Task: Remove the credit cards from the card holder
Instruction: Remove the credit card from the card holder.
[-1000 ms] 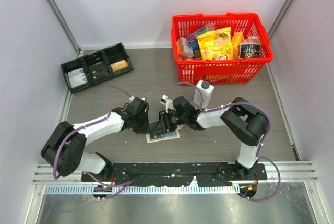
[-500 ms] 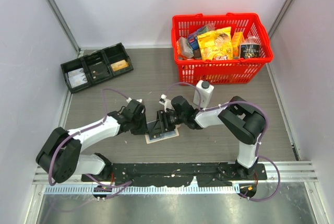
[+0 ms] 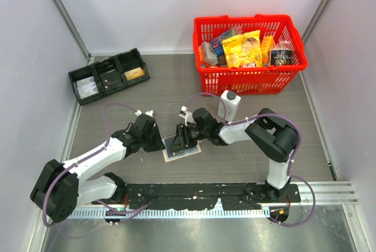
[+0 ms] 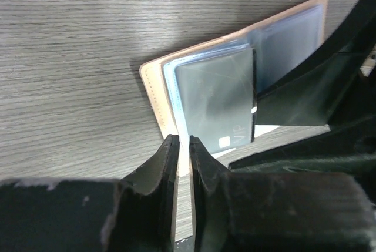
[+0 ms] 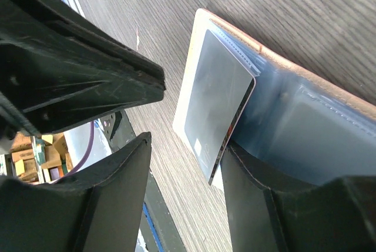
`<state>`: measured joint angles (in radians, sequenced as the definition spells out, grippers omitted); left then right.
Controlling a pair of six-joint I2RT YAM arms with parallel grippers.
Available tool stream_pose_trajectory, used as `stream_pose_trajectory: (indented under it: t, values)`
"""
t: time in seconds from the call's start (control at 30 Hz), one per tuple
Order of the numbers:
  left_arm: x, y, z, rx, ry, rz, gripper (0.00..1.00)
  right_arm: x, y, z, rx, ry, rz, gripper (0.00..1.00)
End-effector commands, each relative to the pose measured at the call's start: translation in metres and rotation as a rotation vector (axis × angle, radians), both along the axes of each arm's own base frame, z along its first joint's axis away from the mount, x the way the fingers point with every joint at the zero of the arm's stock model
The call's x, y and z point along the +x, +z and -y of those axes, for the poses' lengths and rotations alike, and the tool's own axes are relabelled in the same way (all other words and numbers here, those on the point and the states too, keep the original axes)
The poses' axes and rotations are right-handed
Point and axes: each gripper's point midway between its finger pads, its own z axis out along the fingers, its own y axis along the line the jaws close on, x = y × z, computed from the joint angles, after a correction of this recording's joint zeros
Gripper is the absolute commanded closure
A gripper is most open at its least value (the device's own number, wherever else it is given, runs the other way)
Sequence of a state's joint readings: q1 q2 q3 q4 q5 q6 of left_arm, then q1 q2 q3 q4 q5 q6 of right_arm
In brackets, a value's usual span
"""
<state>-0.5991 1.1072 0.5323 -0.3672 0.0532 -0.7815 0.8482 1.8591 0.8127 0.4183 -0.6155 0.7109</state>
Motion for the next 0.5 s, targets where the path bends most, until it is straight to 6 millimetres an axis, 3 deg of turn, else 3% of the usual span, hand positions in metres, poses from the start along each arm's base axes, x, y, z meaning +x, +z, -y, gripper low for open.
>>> stream_pose_trajectory:
  t: [0.0,0.2,0.47]
  values:
    - [0.004,-0.009,0.003,0.017,-0.004,-0.034,0.87,0.004,0.008,-0.011,0.037,0.010,0.034,0.45]
    - [-0.002,-0.026,-0.003,0.082,-0.005,-0.116,1.00,0.003,0.012,-0.013,0.058,0.018,0.024,0.45]
    - [-0.006,-0.030,-0.007,0.100,-0.006,-0.130,1.00,0.007,0.032,-0.028,0.133,0.029,0.009,0.44]
